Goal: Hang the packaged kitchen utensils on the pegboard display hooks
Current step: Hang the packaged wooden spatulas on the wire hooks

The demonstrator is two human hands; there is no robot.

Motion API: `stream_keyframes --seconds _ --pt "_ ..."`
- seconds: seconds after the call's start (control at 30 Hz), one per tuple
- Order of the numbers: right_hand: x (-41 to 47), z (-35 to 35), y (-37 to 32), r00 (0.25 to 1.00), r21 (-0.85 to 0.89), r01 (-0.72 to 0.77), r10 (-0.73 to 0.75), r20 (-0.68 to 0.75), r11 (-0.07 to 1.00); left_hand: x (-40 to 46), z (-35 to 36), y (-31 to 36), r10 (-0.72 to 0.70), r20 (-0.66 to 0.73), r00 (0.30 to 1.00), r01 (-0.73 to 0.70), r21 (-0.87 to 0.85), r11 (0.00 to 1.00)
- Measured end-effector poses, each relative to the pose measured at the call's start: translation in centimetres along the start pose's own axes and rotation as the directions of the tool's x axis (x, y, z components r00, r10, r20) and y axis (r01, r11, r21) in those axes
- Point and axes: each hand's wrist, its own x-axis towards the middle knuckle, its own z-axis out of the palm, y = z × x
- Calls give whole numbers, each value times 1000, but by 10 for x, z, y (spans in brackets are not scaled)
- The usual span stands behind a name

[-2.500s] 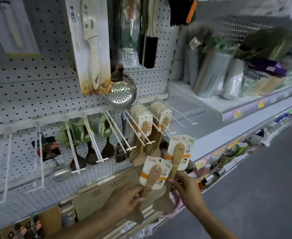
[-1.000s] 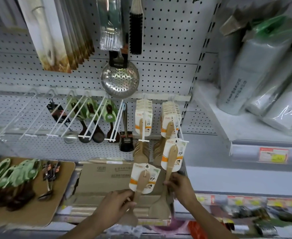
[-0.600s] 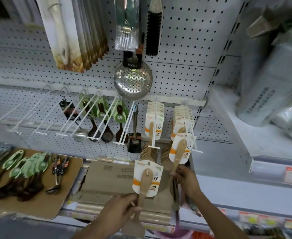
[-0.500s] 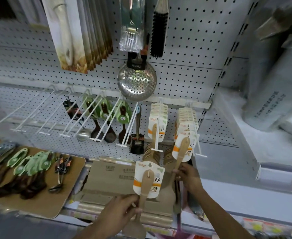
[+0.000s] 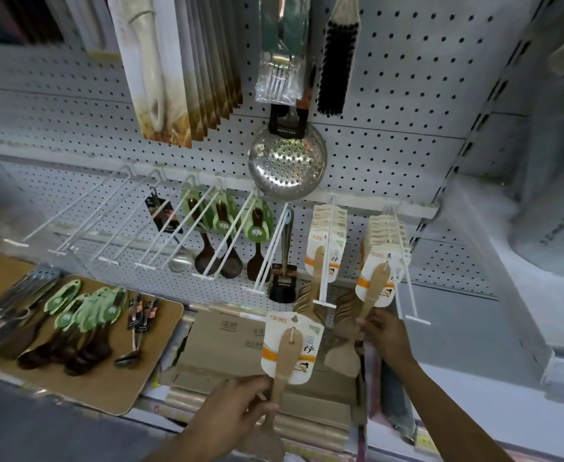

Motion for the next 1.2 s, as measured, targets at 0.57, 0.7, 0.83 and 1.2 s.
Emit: stream_keyframes --seconds 0.57,0.7,0.83,1.2 --pt "-115 26 -6 935 -69 142 -110 337 987 17 23 20 -19 -16 1000 18 -83 996" --pt "-145 45 -21 920 69 106 -124 372 992 15 34 19 8 -19 1000 -11 -144 989" --pt "-159 57 -24 950 117 52 -85 301 992 8 43 21 2 -26 1000 -7 -165 986" --pt "-170 67 -12 979 241 -15 -34 199 971 -3 63 2 -79 45 996 87 -237 968"
